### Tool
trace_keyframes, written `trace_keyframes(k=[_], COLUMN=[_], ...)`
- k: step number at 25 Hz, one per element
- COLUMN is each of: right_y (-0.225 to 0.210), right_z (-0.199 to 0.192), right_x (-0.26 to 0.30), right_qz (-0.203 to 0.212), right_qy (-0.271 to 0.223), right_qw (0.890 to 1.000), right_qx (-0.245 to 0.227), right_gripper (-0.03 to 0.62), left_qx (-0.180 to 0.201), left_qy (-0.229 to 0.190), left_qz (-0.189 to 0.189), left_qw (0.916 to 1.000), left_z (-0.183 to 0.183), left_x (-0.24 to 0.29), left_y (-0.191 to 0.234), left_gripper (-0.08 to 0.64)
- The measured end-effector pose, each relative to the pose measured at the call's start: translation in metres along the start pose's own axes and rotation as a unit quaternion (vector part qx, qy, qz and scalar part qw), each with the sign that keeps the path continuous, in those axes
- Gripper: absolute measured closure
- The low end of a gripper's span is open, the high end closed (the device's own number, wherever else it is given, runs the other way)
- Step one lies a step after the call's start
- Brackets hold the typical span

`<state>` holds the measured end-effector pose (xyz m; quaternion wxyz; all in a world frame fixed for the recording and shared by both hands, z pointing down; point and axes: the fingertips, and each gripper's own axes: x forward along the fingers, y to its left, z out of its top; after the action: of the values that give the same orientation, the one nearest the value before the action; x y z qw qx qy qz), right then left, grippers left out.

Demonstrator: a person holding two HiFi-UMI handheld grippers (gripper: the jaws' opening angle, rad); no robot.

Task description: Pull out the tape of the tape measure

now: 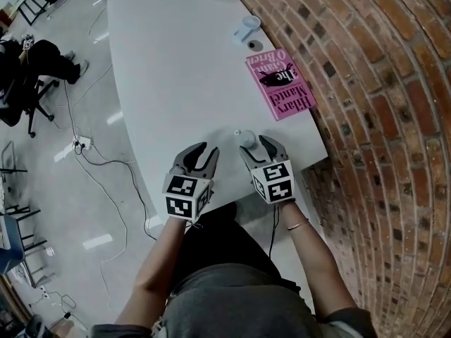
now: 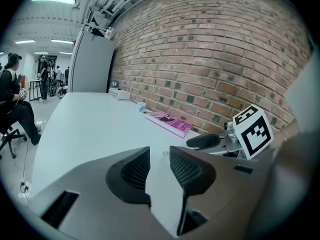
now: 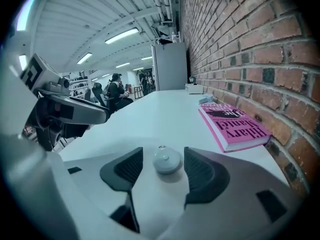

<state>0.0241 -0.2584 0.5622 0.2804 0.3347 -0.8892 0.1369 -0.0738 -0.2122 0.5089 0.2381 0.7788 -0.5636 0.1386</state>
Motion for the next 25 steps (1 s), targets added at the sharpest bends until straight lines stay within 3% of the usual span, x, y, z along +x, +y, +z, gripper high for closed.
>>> trace_keyframes(k=[17, 25], right_y=[-0.002, -0.005], right_z=[-0.018, -0.020], right_x=[0.036, 0.038], right_qz=[-0.004, 0.005], right_qy=[0.077, 0.089], right_qw=[0.997, 0.996], right_qx=[-0.021, -0.024], right_gripper=[0.331, 0.330], left_qx=[-0.033, -0.036], left_qy=[0.008, 0.013], left_qz=[-0.007, -0.010], left_qw=[0.9994, 0.9992], left_z=[-0.009, -0.013], left_x=[0.014, 0.016], left_y=[0.028, 0.031], left_gripper=[0.428, 0.428])
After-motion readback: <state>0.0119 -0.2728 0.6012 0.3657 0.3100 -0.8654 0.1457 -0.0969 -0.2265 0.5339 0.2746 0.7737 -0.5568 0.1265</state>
